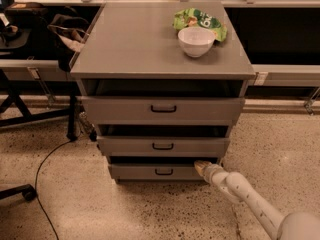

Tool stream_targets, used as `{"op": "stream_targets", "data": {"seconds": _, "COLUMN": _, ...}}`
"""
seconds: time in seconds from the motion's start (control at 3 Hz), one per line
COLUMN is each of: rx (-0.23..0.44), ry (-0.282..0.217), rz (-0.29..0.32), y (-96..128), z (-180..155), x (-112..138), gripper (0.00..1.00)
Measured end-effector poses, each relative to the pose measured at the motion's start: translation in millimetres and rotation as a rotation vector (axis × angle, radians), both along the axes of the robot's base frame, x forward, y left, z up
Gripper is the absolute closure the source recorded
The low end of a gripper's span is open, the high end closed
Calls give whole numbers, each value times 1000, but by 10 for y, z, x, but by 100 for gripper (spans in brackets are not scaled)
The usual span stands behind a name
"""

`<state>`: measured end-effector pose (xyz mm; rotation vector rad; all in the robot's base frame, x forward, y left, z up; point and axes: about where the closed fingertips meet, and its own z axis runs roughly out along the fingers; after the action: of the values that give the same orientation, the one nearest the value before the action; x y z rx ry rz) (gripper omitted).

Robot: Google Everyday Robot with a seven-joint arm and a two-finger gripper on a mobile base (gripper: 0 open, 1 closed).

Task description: Open bottom drawer

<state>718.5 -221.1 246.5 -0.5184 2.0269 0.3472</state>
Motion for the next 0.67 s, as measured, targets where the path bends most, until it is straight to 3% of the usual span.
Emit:
{"op": "stream_targets", "data": {"seconds": 0.33, "rx": -10, "ry": -22, "rz": -38, "y": 12, "z": -25, "x": 194, "gripper": 100}}
{"op": "stream_targets", "data": {"seconds": 0.67, "rx": -10, "ry": -22, "rz": -38, "y": 13, "z": -25, "x": 194, "gripper": 100}}
